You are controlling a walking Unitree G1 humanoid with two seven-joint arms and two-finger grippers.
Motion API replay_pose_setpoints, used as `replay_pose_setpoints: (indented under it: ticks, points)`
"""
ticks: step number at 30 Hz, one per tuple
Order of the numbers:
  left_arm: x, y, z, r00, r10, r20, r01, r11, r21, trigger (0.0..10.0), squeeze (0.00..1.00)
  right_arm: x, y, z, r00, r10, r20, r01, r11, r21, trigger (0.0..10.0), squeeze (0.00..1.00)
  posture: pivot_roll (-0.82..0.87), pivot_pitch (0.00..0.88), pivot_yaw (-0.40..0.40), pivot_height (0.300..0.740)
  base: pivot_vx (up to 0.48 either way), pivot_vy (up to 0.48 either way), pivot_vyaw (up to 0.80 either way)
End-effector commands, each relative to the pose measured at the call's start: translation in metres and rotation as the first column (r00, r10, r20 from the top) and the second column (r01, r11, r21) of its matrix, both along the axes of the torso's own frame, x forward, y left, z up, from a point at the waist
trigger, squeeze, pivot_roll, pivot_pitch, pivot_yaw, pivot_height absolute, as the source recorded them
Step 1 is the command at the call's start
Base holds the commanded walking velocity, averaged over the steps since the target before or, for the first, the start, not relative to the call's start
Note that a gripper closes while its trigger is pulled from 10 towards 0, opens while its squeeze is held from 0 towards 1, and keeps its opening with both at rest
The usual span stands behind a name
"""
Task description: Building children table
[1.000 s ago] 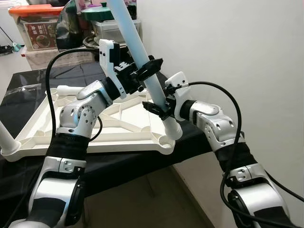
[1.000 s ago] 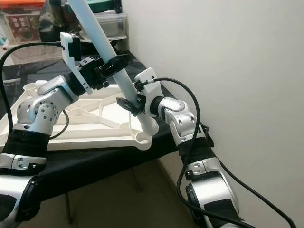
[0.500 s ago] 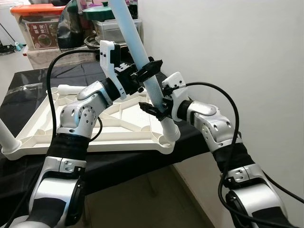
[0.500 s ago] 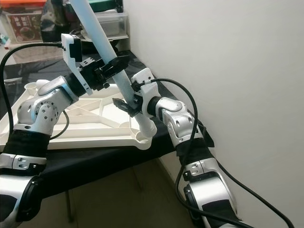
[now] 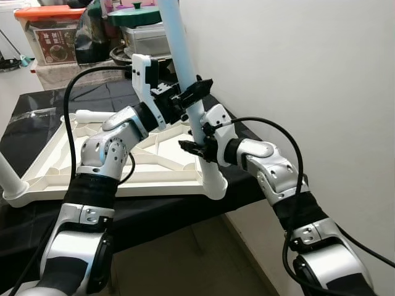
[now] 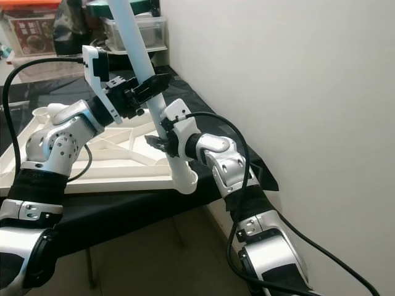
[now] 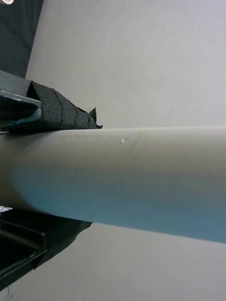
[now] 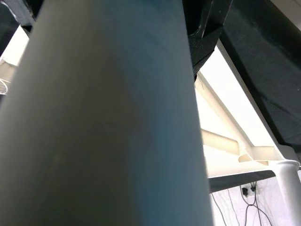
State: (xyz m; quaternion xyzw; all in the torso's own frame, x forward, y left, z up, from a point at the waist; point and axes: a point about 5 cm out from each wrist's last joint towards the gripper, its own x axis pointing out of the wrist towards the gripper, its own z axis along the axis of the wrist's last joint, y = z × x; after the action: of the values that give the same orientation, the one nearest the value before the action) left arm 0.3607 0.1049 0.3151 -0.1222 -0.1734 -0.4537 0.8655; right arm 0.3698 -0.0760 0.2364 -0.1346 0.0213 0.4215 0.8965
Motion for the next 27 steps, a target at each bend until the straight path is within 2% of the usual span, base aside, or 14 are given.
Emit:
replay_pose_setpoints:
  ticks: [1,2,3,5,6,11,12,13,19,20,22,23,27]
  points:
    - [-0.002,-0.002,0.009,0.999,-0.018,0.034,0.019,1.000,-0.018,10.0,0.00,-0.002,0.005,-0.002,1.000,0.018,0.013,-0.017,1.000,-0.022,0.0,0.00,0.05,0.000,-0.004,0.740,0.000,0.000,0.00]
    - [-0.002,-0.002,0.009,0.999,-0.019,0.033,0.019,1.000,-0.019,10.0,0.00,-0.002,0.005,-0.002,1.000,0.017,0.015,-0.016,1.000,-0.025,0.0,0.00,0.05,0.000,-0.003,0.740,0.000,0.000,0.00]
    - [-0.002,-0.002,0.008,0.999,-0.019,0.032,0.019,1.000,-0.019,10.0,0.00,-0.001,0.005,-0.002,1.000,0.008,0.014,-0.007,1.000,-0.025,1.3,0.00,0.05,0.000,-0.004,0.740,0.000,0.000,0.00]
    - [-0.002,-0.002,0.007,0.999,-0.019,0.031,0.019,1.000,-0.019,10.0,0.00,0.000,0.005,-0.002,1.000,0.001,0.015,-0.001,1.000,-0.025,1.3,0.00,0.05,0.000,-0.004,0.740,0.000,0.000,0.00]
    - [-0.002,-0.002,0.007,0.999,-0.019,0.030,0.020,1.000,-0.020,10.0,0.00,0.000,0.004,-0.001,1.000,-0.008,0.016,0.008,1.000,-0.025,10.0,0.00,0.05,0.000,-0.004,0.740,0.000,0.000,0.00]
    - [-0.002,-0.002,0.004,1.000,-0.006,0.020,0.006,1.000,-0.019,10.0,0.00,0.005,0.001,0.003,0.998,-0.060,0.008,0.060,0.998,0.024,10.0,0.00,0.05,0.000,-0.006,0.740,0.000,0.000,0.00]
    - [-0.002,-0.001,0.004,1.000,-0.001,0.004,0.001,1.000,-0.026,10.0,0.00,0.007,0.000,0.004,0.997,-0.076,0.009,0.076,0.996,0.037,8.2,0.00,0.05,0.000,-0.005,0.740,0.000,0.000,0.00]
    - [-0.001,-0.001,0.003,1.000,0.001,-0.008,-0.002,1.000,-0.031,10.0,0.00,0.008,-0.001,0.005,0.996,-0.086,0.009,0.086,0.995,0.045,0.0,0.00,0.05,0.000,-0.005,0.740,0.000,0.000,0.00]
    - [0.002,0.006,0.006,0.999,0.033,-0.037,-0.036,0.996,-0.085,10.0,0.00,0.007,-0.001,0.006,0.997,-0.083,0.003,0.082,0.993,0.083,0.0,0.00,0.05,0.000,-0.005,0.740,0.000,0.000,0.00]
    - [0.002,0.008,0.007,0.999,0.042,-0.033,-0.045,0.995,-0.090,10.0,0.82,0.007,-0.001,0.006,0.997,-0.081,0.002,0.081,0.993,0.087,0.0,0.00,0.05,0.000,-0.005,0.740,0.000,0.000,0.00]
    - [0.003,0.010,0.008,0.998,0.048,-0.029,-0.050,0.994,-0.092,10.0,0.82,0.007,-0.001,0.005,0.997,-0.081,0.002,0.080,0.993,0.087,0.0,0.00,0.05,0.000,-0.005,0.740,0.000,0.000,0.00]
    - [0.002,0.011,0.009,0.999,0.050,-0.020,-0.052,0.994,-0.100,10.0,1.00,0.007,-0.002,0.005,0.997,-0.083,0.004,0.082,0.993,0.089,0.0,0.00,0.05,0.000,-0.002,0.740,0.000,0.000,0.00]
    - [0.002,0.013,0.016,0.994,0.106,-0.002,-0.105,0.987,-0.123,10.0,1.00,0.007,-0.004,0.009,0.996,-0.088,0.010,0.086,0.988,0.125,0.0,0.00,0.05,0.000,-0.005,0.740,0.000,0.000,0.00]
